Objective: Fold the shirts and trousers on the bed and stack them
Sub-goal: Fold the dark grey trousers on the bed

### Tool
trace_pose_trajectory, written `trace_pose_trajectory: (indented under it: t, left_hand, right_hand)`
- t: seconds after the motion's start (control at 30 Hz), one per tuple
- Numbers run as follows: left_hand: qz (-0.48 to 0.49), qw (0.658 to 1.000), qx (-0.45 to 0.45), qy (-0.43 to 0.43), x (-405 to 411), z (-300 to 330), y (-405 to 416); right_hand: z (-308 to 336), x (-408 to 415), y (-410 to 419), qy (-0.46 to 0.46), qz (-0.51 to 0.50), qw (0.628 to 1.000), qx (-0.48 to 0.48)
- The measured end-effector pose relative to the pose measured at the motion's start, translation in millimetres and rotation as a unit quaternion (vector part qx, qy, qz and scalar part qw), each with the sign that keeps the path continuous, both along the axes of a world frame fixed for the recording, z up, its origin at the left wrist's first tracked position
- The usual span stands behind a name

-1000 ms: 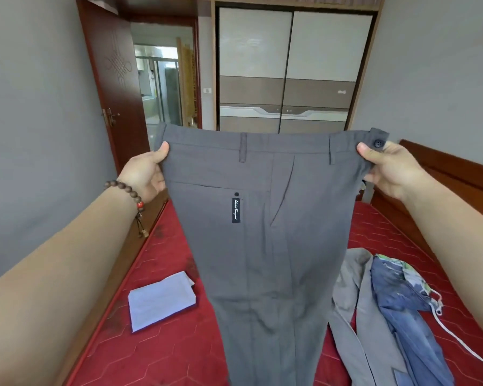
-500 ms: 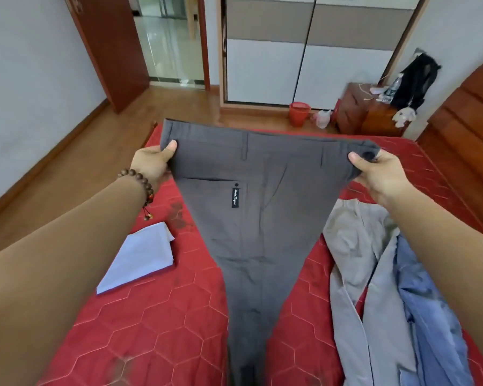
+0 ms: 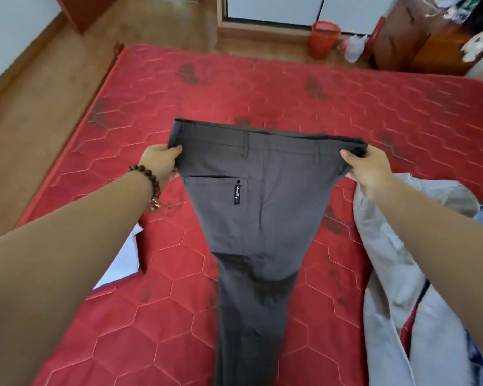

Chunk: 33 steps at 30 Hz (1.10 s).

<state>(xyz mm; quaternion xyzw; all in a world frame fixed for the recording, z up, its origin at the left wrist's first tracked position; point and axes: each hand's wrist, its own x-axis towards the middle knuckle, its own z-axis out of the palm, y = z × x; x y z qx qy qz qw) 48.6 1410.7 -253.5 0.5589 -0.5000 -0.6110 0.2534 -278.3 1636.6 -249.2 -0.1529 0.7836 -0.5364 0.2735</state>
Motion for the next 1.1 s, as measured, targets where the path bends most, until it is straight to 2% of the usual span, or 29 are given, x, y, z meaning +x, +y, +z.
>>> trace_pose_trajectory:
  t: [0.17,0.37,0.43,0.5,0.57,0.63,0.7,0.77,0.8,0.9,1.1]
  left_hand:
    - [-0.022,0.996,-0.055,-0.069,-45.5,-47.3,-66.2]
    - [-0.032,0.974,-0.187,-0.123,-86.5,-77.6,-147.4]
    - [-0.054,0.957,-0.214,-0.190,-94.6,-95.9,-151.2]
    - [-0.076,0.919,-0.244,-0.301,-93.2,-123.0,-129.9]
    - [-0.139,0.869,-0.309,-0.360,-89.6,-158.2,-88.7]
    - [-0.256,0.815,-0.375,-0.361,-87.6,-199.3,-32.1]
    - [-0.375,0.749,-0.399,-0.374,-89.3,-234.5,21.5]
    - [-0.433,0.695,-0.403,-0.409,-90.4,-265.7,48.2]
    - [-0.434,0.687,-0.403,-0.420,-90.3,-277.2,50.2]
    - [-0.403,0.691,-0.409,-0.440,-87.8,-295.5,39.6]
    - [-0.381,0.689,-0.437,-0.435,-89.1,-304.3,35.9]
  right_hand:
    - [-47.1,-43.6,-66.9,0.084,-0.003,0.996,0.039]
    - [-84.4,-85.8,-130.5,0.145,-0.001,0.988,0.050]
    - [-102.8,-82.7,-135.7,0.179,0.002,0.977,0.114]
    - [-131.4,-63.6,-127.4,0.242,0.018,0.947,0.209]
    - [-164.1,-25.1,-113.6,0.339,0.092,0.900,0.258]
    - [-203.1,25.1,-96.6,0.423,0.221,0.839,0.263]
    - [-243.0,72.1,-80.9,0.455,0.329,0.783,0.267]
    - [-276.5,96.8,-71.5,0.479,0.364,0.745,0.289]
    - [-287.4,100.2,-70.1,0.477,0.361,0.742,0.304]
    - [-304.3,90.8,-71.5,0.453,0.321,0.765,0.326]
    - [-314.3,80.7,-78.1,0.466,0.281,0.783,0.302]
